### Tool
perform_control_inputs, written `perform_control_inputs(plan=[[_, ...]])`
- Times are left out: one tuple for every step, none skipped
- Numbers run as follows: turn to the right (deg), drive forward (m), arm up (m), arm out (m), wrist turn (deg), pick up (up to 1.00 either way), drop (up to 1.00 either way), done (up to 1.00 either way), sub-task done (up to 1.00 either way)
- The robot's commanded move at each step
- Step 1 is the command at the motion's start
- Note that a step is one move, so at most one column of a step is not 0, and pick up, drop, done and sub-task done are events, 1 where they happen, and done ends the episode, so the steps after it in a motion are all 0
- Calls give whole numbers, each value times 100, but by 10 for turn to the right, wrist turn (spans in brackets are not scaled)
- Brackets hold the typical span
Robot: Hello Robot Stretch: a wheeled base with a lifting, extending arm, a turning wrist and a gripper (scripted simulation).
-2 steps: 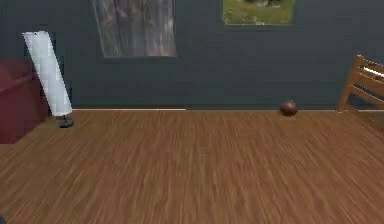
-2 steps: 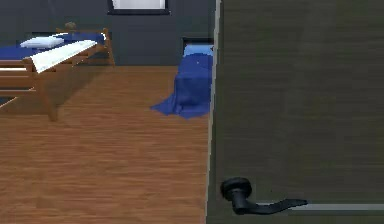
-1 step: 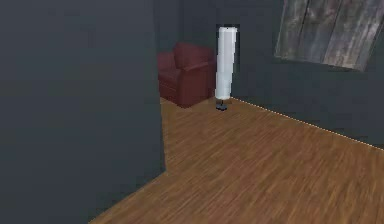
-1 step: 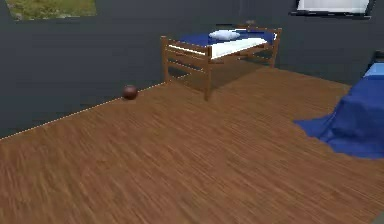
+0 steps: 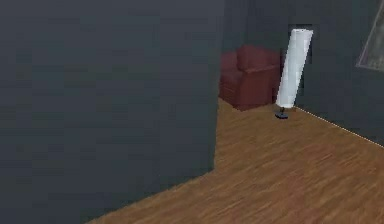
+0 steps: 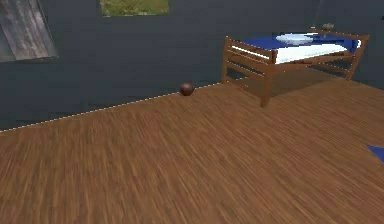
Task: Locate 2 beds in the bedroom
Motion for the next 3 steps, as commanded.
perform_control_inputs(plan=[[0,10,0,0,0,0,0,0,0],[450,0,0,0,0,0,0,0,0],[420,0,0,0,0,0,0,0,0]])
